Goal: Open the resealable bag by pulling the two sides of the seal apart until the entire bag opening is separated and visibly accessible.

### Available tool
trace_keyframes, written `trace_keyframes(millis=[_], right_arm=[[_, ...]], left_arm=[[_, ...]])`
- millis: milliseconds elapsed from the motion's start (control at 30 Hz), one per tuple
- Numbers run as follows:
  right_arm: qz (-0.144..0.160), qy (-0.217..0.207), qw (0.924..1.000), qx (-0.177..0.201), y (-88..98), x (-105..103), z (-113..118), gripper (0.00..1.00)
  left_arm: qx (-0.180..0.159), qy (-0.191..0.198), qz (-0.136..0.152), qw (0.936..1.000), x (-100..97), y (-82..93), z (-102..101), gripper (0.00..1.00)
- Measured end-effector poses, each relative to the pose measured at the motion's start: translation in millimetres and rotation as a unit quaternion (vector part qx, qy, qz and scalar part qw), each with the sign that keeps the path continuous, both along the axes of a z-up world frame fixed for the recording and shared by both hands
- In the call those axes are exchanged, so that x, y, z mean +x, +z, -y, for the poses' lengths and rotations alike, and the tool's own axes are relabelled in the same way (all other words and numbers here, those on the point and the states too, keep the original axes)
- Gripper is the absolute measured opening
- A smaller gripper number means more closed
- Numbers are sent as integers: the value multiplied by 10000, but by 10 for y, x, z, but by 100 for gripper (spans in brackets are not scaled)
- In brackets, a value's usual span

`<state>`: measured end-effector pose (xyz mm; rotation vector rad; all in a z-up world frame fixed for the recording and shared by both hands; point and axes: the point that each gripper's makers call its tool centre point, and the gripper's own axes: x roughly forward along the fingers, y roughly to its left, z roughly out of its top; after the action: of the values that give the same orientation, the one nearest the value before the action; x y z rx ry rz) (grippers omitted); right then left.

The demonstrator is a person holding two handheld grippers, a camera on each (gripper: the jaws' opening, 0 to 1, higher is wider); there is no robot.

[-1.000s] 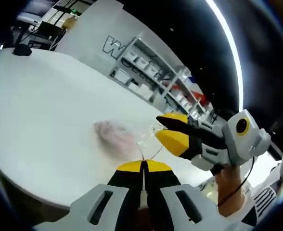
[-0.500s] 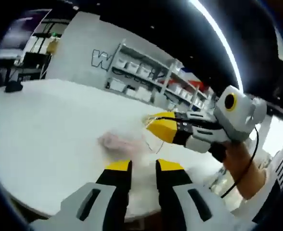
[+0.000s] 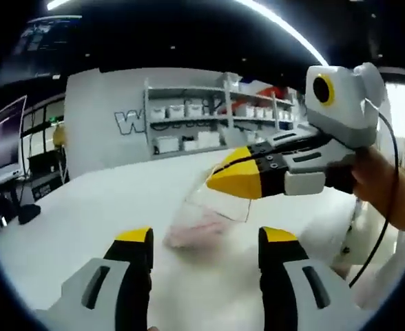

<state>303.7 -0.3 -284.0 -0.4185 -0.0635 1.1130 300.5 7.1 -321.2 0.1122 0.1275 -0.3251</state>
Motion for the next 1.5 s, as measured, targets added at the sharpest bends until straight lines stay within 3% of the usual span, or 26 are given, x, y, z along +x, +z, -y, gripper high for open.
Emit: trace_keyframes(millis=[167,200,467,633,900,1200,1500], right_arm=[[14,-82,9999,67,41,56,18,0],[28,-97,9999,75,49,66,28,0],[-5,-143,9993,332,241,249,49,0],[62,-252,9987,443,379,387,101,0],[18,-392,9979,518,443,625,164,0],[-46,-419,9976,553,487,715,217,0],[-121,-496,9978,422,501,952,257,0]], left_arm=[[-90,-27,3,10000,110,-71,-13,60],[29,-3,66,10000,111,-58,-29,60],[-108,-38,89,9999,163,-7,-56,58],[-86,-40,362,9993,366,113,-52,57],[42,42,421,9991,705,94,-98,53],[-349,48,405,9986,710,136,-139,54],[-462,31,337,9984,707,131,-143,54]])
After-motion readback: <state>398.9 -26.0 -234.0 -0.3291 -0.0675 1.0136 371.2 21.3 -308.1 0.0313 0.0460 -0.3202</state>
